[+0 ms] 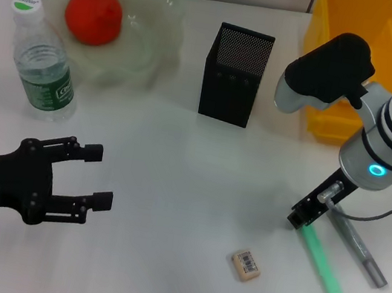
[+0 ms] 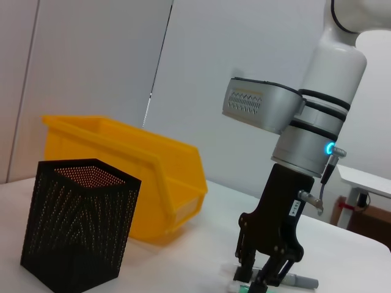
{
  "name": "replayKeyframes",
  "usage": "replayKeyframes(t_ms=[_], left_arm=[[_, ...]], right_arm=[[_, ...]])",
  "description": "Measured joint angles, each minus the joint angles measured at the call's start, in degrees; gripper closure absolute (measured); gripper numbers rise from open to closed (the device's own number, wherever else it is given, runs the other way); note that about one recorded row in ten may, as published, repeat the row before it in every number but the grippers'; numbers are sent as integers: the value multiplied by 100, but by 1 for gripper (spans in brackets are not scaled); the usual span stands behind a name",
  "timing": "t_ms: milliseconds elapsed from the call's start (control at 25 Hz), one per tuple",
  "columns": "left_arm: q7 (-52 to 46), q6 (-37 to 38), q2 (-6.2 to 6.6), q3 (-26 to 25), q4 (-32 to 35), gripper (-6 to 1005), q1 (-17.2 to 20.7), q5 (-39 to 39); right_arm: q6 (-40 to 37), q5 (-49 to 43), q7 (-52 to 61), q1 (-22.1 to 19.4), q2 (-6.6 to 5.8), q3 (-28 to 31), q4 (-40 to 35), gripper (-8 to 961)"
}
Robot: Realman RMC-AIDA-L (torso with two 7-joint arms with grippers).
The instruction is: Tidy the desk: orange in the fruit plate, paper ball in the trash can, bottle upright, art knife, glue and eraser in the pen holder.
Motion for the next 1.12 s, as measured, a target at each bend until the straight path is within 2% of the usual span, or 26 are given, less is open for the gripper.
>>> replayKeyframes(t_ms=[600,760,920,1040,1120], left_arm=[[47,2,-4,-22,0,154,68,1],[53,2,-3,-30,12,154,109,1],[32,35,-2,-36,16,154,120,1],[32,128,10,-46,11,154,125,1],[48,159,14,-80,5,154,151,1]], right_arm=[[33,17,-7,16,-3,-91,-53,785],[-46,378,-177,-31,-27,116,-222,772],[-327,1040,-751,-127,-49,1121,-577,760],[-515,1932,-1585,-216,-49,2382,-675,751],[-566,2833,-2334,-266,-55,3329,-443,744]])
